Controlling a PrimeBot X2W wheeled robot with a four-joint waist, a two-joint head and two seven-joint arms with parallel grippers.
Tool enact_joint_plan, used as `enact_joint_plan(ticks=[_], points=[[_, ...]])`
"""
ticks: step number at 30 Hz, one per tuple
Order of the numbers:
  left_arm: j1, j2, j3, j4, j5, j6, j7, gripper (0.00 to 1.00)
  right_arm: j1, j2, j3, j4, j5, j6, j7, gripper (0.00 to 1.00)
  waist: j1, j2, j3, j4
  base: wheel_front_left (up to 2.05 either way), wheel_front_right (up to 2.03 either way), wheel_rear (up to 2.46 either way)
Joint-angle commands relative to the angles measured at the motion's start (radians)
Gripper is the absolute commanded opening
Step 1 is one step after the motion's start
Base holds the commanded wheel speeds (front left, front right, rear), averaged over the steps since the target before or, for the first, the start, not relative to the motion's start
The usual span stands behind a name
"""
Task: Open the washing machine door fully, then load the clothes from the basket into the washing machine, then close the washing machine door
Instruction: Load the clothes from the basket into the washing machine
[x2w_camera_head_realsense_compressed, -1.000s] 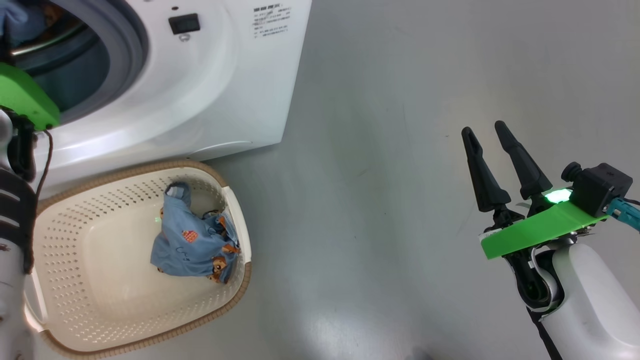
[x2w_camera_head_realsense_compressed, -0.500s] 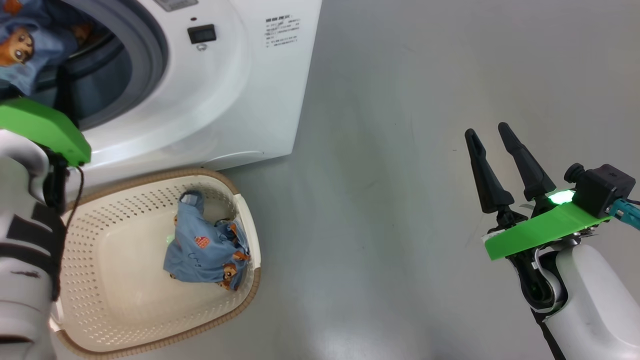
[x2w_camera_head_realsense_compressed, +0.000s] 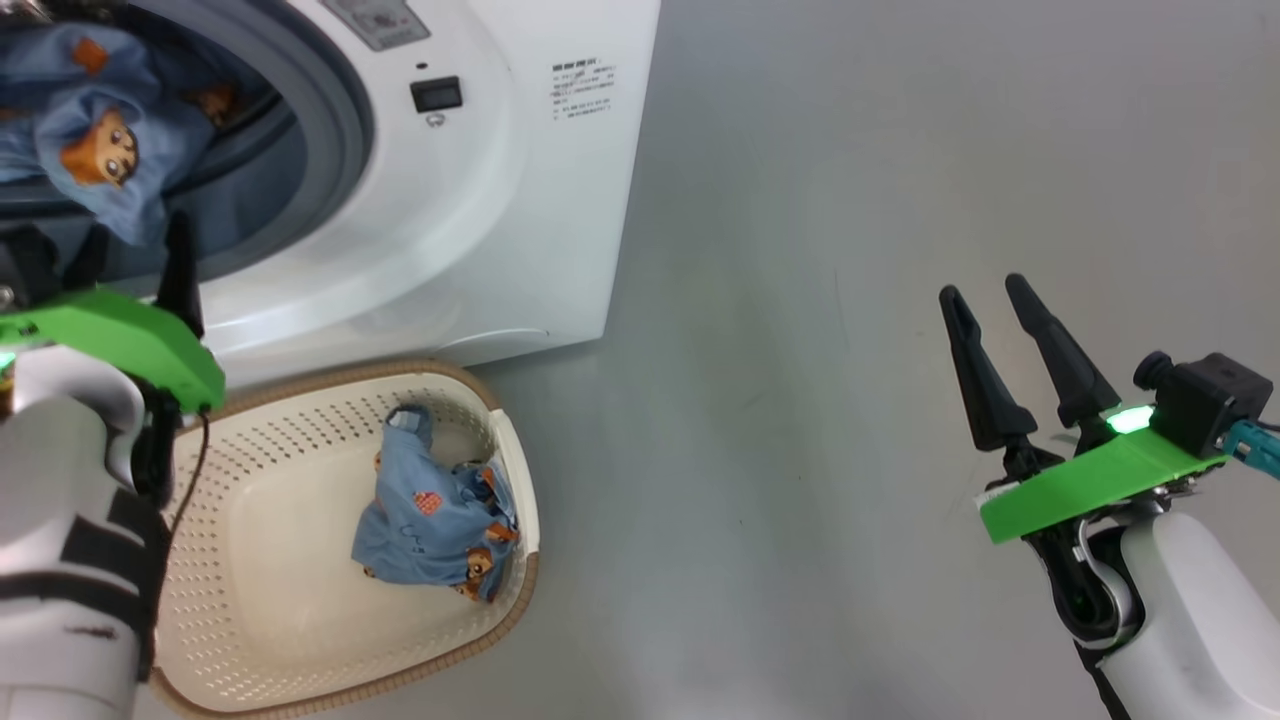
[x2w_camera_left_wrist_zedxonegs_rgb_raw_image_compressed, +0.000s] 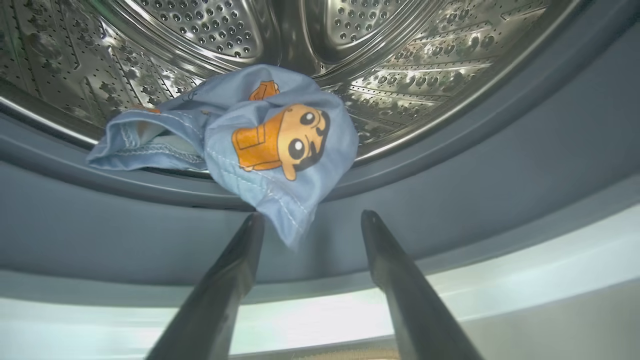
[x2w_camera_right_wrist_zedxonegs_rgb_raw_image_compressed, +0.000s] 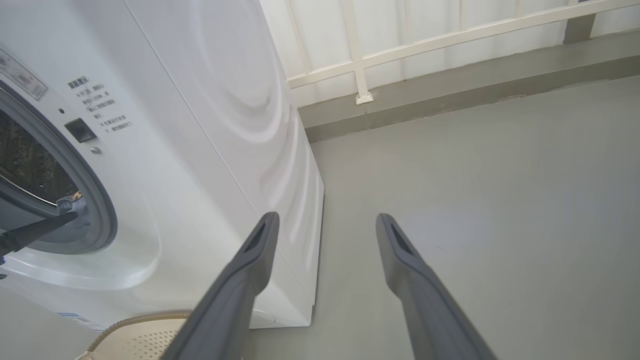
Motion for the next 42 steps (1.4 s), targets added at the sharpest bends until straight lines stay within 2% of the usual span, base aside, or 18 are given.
enact_joint_plan(ticks=[1, 13, 25, 42], points=[[0.036, 0.047, 0.021, -0.049, -0.013, -0.001, -0.006, 1.0, 0.032, -0.015, 0.012, -0.019, -0.002, 0.01, -0.012, 1.0, 0.0, 0.0, -0.016, 0.007, 0.0, 0.0, 0.0], [0.264, 0.028, 0.117, -0.31, 0.002, -0.001, -0.006, 1.0, 0.074, -0.039, 0.006, -0.013, 0.002, 0.01, -0.012, 1.0, 0.0, 0.0, -0.099, 0.018, 0.0, 0.0, 0.0], [0.538, -0.039, 0.243, -0.602, 0.087, -0.001, -0.006, 1.0, 0.143, -0.071, -0.001, -0.003, 0.01, 0.01, -0.012, 1.0, 0.0, 0.0, -0.202, 0.04, 0.0, 0.0, 0.0], [0.876, -0.112, 0.324, -0.859, 0.124, -0.002, -0.006, 1.0, 0.3, -0.124, -0.027, -0.013, 0.027, 0.01, -0.012, 1.0, 0.0, 0.0, -0.345, 0.071, 0.0, 0.0, 0.0]])
